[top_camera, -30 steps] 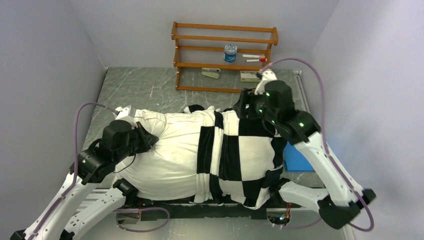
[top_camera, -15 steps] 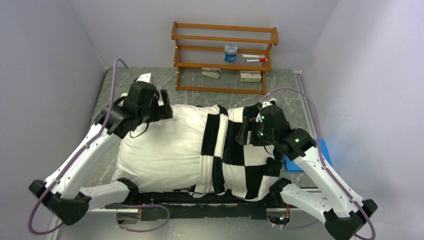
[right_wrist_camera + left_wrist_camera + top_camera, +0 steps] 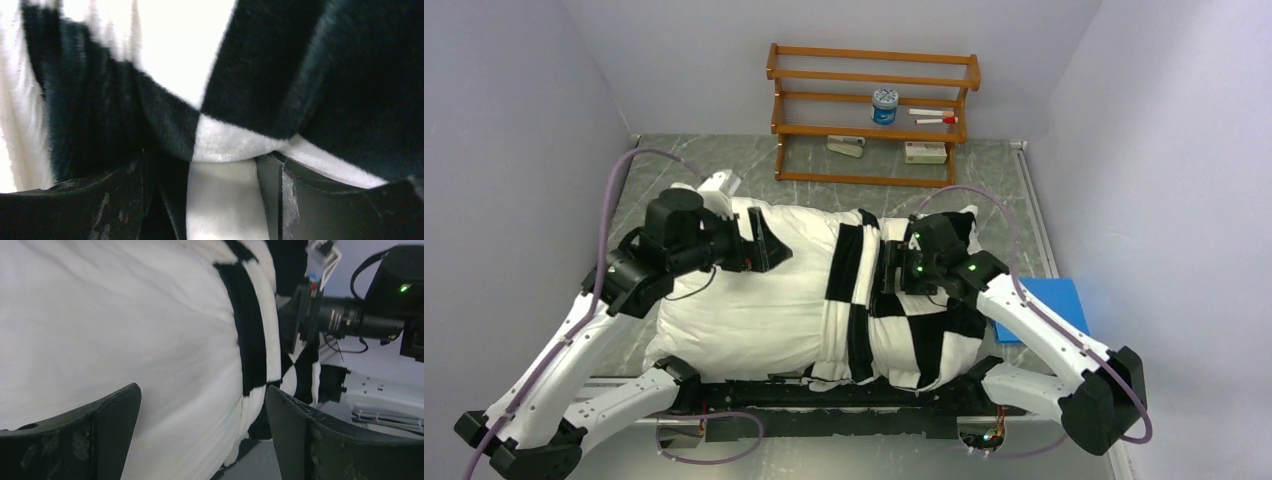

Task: Remove the pillowcase from the pillow
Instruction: Remove the pillow from the pillowcase.

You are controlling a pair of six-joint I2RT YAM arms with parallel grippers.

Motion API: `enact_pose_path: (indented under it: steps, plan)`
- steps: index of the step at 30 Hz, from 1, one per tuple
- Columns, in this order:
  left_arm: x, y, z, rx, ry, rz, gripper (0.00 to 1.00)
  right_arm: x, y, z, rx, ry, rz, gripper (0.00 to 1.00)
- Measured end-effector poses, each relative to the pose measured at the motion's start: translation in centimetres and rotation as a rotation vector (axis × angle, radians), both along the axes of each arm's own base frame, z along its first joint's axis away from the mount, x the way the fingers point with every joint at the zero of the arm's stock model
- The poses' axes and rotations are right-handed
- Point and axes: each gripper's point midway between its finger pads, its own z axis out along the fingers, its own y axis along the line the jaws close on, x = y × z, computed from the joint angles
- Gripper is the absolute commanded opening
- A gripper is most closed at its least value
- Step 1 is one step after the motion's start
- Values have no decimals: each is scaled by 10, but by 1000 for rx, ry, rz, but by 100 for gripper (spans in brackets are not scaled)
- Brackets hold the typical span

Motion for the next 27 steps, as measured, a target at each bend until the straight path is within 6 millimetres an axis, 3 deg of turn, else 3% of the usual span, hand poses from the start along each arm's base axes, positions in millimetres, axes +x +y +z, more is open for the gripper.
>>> enact_pose_path:
  steps: [6, 10, 13, 17, 21, 24, 27]
  plan:
    - [-13, -8, -73, 23, 199, -28, 93, -8, 58, -4, -10, -19, 122, 73]
    - [-9, -3, -87, 57, 225, 12, 91, -19, 88, -5, -70, -33, 181, 73]
    - [-3, 4, -96, 94, 240, 64, 91, -22, 89, 1, -101, -64, 175, 75]
    - [4, 13, -115, 144, 253, 130, 90, -18, 70, 27, -155, -150, 108, 85]
    - [10, 16, -133, 172, 266, 168, 90, -10, 36, 76, -151, -282, -40, 91]
    - [16, 18, -138, 178, 253, 193, 91, -5, -7, 111, -124, -372, -195, 93]
    - [18, 19, -137, 181, 245, 210, 92, -1, -51, 125, -127, -410, -344, 98]
